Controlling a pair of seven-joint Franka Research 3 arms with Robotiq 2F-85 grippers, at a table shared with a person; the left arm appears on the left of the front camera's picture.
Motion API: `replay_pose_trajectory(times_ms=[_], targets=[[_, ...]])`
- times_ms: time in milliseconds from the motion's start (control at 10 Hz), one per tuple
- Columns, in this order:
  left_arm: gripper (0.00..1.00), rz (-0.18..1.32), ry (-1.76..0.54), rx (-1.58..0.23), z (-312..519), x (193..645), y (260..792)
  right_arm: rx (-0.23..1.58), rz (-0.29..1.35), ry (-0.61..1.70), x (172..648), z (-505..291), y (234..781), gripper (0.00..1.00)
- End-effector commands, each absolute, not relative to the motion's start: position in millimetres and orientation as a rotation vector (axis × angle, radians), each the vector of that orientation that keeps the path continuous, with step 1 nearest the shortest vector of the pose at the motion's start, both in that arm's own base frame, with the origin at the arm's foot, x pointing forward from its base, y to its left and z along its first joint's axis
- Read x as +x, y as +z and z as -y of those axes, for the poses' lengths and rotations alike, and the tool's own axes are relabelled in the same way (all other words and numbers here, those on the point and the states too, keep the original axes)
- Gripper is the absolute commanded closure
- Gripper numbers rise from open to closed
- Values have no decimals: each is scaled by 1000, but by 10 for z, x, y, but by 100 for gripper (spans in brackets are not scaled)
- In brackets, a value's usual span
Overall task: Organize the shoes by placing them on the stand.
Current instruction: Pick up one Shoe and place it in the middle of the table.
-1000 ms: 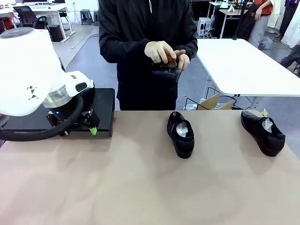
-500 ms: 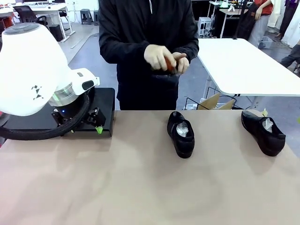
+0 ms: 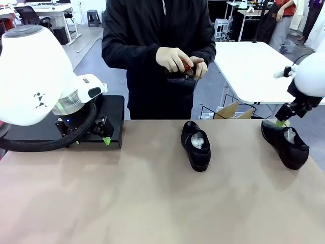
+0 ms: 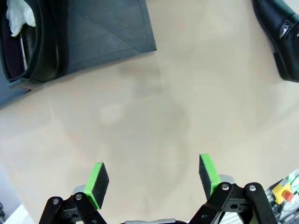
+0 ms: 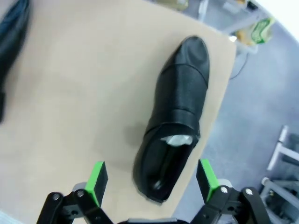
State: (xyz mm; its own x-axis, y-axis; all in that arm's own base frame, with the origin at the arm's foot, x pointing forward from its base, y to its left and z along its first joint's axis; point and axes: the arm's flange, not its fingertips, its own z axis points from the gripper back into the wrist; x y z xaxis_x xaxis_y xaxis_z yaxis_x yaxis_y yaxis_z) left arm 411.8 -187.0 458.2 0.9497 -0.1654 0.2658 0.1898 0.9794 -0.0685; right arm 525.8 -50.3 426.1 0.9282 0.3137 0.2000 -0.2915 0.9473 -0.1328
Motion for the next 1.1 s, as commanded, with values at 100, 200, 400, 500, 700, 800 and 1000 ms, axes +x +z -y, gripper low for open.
replay_pose_trajectory(times_ms=[100, 200, 400, 500, 700, 800, 1000], targets=[[0, 267, -166, -85, 1856, 4111, 4592, -119, 169, 232, 5159, 632, 4113, 0], [0, 267, -166, -85, 1856, 4111, 4592, -116, 168, 225, 5163, 650, 4066, 0], [0, 267, -166, -85, 1856, 4111, 4592, -128, 156, 191, 4995, 522, 4023, 0], [0, 267, -166, -85, 1856, 4111, 4592, -107, 161, 160, 4959, 463, 3956, 0], [0, 267, -166, -85, 1856, 4111, 4592, -81, 141, 154, 4960, 453, 3761, 0], [0, 267, -166, -85, 1856, 4111, 4592, -72, 129, 143, 4947, 368, 3668, 0], [0, 267, -166, -85, 1856, 4111, 4592, -80, 135, 135, 5018, 379, 3543, 0]])
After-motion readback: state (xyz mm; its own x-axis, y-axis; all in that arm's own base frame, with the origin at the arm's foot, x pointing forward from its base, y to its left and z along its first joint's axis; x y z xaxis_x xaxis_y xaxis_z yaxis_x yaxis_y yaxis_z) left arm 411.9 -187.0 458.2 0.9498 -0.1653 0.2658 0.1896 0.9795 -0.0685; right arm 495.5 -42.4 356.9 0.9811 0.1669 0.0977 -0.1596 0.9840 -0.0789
